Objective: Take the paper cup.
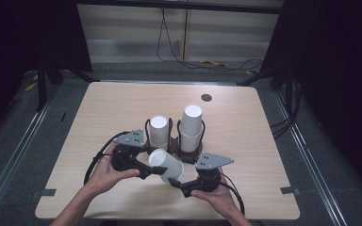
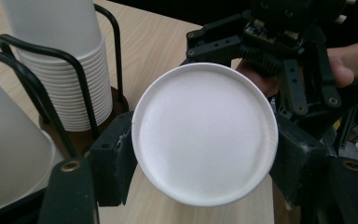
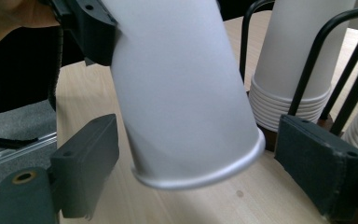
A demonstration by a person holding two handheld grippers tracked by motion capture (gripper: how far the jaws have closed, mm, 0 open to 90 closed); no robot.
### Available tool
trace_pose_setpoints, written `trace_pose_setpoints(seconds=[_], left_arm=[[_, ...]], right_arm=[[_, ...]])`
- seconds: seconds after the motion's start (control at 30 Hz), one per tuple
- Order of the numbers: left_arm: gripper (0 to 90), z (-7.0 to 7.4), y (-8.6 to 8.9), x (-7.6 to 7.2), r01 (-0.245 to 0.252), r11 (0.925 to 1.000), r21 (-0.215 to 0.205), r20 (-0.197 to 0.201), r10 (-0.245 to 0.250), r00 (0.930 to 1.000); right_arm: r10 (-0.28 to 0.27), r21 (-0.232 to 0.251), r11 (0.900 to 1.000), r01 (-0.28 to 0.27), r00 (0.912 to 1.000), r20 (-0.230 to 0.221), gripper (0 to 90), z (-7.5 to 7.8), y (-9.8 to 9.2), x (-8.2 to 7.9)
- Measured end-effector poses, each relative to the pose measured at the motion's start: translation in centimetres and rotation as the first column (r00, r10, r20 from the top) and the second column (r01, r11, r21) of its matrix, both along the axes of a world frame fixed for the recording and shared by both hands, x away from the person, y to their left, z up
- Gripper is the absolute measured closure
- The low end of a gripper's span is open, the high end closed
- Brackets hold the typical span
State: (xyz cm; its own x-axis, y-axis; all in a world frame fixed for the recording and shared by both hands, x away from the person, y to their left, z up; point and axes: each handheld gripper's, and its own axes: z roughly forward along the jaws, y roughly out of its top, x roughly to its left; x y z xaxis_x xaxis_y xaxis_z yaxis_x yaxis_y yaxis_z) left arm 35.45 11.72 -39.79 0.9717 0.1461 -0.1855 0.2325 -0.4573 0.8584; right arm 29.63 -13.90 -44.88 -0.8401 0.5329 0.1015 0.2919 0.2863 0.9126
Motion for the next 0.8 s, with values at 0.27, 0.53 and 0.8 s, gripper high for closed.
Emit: trace_pose_setpoints(seconds=[0.27,0.53,0.8], left_arm=[[32.4,-0.48,-0.89,-0.3,0.02,0.9998,-0.007,-0.018,-0.02,0.9996],[32.4,-0.24,-1.03,-0.48,0.029,0.9994,-0.02,-0.019,-0.03,0.9994],[32.8,-0.26,-0.61,-0.31,0.037,0.9986,-0.038,-0.032,-0.038,0.9988]], right_arm=[[0.022,-0.005,1.0,-0.022,0.9997,0.004,13.8,-0.45,0.54,0.1],[0.034,-0.016,0.999,-0.034,0.9994,0.002,14.9,-0.81,0.96,0.21],[0.037,-0.025,0.999,-0.036,0.9992,0.018,17.4,-0.76,0.71,0.01]])
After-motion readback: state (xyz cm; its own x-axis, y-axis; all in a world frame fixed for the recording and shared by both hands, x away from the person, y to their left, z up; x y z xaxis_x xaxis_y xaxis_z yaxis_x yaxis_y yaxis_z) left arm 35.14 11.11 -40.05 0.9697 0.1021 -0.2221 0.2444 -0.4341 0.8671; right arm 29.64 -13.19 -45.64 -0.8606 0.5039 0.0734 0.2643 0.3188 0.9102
